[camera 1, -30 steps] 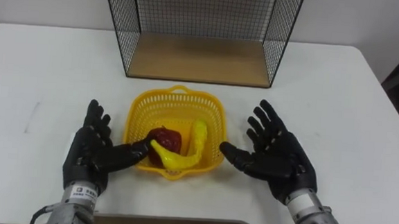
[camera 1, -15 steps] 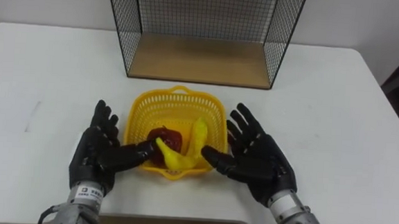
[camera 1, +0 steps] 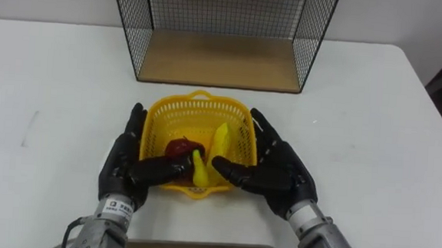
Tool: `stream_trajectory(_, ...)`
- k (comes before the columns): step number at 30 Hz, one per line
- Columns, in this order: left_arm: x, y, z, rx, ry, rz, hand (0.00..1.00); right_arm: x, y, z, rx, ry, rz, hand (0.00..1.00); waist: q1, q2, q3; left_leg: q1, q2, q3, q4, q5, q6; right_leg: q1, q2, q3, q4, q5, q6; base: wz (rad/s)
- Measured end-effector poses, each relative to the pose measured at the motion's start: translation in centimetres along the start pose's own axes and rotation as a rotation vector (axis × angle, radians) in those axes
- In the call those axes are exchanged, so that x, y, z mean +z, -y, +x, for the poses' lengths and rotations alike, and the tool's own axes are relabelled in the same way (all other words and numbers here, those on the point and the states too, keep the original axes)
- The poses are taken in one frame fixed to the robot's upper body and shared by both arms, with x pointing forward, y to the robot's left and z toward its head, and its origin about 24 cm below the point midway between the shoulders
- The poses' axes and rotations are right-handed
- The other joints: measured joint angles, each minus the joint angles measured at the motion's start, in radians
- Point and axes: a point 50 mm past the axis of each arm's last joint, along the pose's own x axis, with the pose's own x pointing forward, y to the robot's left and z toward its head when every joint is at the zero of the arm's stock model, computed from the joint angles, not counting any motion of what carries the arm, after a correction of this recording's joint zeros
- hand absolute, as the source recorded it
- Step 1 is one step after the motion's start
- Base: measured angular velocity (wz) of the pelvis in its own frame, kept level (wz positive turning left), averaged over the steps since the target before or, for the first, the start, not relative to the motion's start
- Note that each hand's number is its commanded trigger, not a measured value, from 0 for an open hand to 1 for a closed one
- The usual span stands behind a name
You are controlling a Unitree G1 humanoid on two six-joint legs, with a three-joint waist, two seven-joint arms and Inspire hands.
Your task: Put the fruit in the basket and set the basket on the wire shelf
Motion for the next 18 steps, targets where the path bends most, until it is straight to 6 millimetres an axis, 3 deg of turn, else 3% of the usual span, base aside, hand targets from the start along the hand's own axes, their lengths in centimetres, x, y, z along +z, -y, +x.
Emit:
stream_trajectory(14, -0.7, 1.2, 0.0, -0.062, -0.035, -0.017, 0.00, 0.2, 0.0, 0.3, -0.046, 0.005, 0.002, 0.00, -0.037, -0.001, -0.0036, 0.006, 0.003, 0.022, 0.005, 0.000, 0.000, -0.013, 0.001, 0.011, 0.016, 0.000, 0.000, -0.03)
stream_trajectory(18, -0.8, 1.6, 0.0, -0.078, -0.041, -0.018, 0.00, 0.2, 0.1, 0.4, -0.076, 0.008, 0.008, 0.00, -0.054, 0.006, -0.0079, 0.007, 0.005, 0.026, 0.005, 0.000, 0.000, -0.014, 0.001, 0.012, 0.018, 0.001, -0.002, -0.01)
